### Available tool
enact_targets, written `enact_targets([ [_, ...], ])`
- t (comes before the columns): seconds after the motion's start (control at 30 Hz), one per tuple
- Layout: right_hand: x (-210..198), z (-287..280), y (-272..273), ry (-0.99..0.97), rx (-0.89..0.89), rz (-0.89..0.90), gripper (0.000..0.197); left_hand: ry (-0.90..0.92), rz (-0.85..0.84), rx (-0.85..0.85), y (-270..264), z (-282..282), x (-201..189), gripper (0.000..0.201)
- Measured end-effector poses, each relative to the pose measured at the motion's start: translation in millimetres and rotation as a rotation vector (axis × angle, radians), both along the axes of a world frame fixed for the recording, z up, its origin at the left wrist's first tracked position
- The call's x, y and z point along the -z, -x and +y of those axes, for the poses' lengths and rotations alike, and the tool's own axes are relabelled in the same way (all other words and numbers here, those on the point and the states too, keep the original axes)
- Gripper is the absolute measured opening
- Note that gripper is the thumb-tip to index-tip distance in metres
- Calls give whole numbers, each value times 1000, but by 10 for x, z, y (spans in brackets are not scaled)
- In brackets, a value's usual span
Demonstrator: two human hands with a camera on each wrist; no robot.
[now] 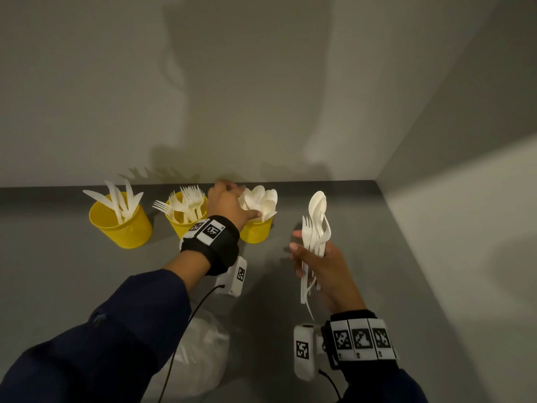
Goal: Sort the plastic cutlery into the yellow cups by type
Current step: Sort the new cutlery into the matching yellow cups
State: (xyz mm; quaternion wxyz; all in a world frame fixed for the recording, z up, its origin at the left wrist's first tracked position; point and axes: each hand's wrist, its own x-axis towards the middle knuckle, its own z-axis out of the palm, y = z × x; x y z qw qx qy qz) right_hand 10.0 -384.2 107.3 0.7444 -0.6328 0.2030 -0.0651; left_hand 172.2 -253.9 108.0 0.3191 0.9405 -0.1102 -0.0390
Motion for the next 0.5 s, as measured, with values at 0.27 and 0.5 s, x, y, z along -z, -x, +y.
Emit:
enact_targets([
  [0.27,-116,423,-138,-171,-45,-138,21,514,313,155,718,375,-295,16],
  [0.5,-177,995,-321,-85,-111,-90,27,701,345,119,887,817,-324,29],
])
